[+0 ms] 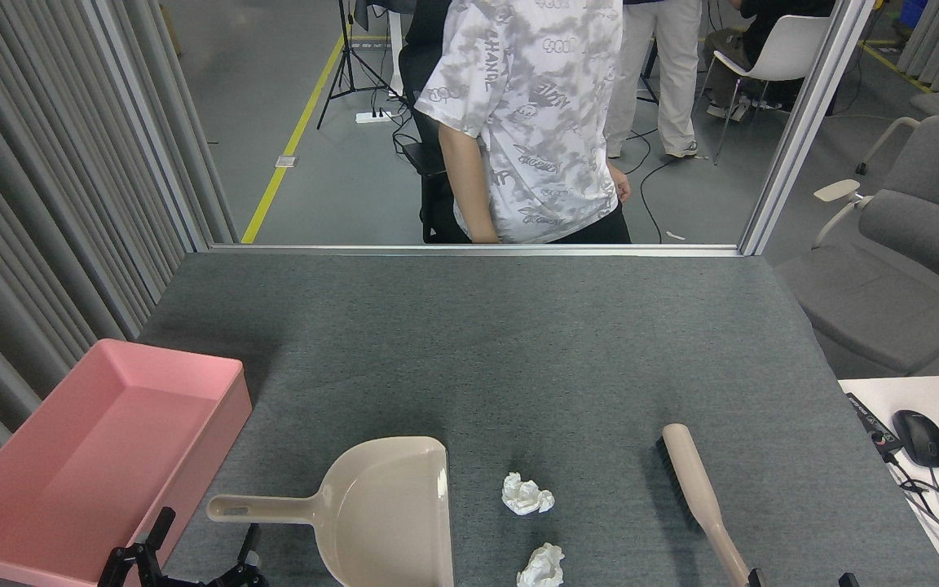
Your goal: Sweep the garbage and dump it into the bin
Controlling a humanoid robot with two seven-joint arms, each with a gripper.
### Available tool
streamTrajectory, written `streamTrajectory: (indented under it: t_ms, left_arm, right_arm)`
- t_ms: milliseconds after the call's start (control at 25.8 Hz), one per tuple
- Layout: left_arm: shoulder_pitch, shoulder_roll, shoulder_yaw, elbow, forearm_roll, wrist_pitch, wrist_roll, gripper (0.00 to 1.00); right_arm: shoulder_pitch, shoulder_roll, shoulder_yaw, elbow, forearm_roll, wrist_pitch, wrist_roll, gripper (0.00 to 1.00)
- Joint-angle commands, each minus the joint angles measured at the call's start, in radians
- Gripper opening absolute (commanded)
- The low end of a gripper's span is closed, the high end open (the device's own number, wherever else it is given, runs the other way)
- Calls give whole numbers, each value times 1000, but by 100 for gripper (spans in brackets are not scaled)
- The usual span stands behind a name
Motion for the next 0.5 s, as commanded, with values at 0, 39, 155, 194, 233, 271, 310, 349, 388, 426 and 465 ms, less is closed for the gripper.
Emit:
streamTrajectory:
  t_ms: [0,39,155,194,233,271,310,349,388,426,465]
  left_arm:
    - [0,2,0,0,0,0,0,100]
    - [2,2,0,2,-8,0,-1,100]
    - [5,2,-2,0,-9,-5,-9,100]
    - [5,2,0,0,-5,-5,-11,100]
    - [5,2,-2,0,-5,-8,-6,100]
    - [7,2,-5,0,-5,-10,-3,100]
    - [7,2,-8,0,-3,-16,0,100]
    - [7,2,-9,0,-3,-22,5,100]
    - [8,2,-11,0,-3,-30,12,100]
    - [8,2,-11,0,0,-36,8,100]
    - [7,2,-11,0,6,-42,0,100]
  right_arm:
    - [1,-3,0,-1,1,1,-3,99]
    - [1,-3,-2,-1,1,-1,-3,99]
    - [1,-3,-2,-1,1,-1,-5,99]
    - [1,-3,-2,-1,1,-1,-5,99]
    - [1,-2,-2,-1,1,-1,-5,99]
    - [1,0,-2,-1,0,-1,-5,99]
    - [1,0,-2,-1,0,-1,-5,99]
    - [1,0,-2,-1,0,-1,-5,99]
    - [1,0,-2,-1,1,-1,-6,99]
    - [1,-2,-2,-1,0,-1,-6,99]
    - [1,-2,-2,-1,0,-1,-6,99]
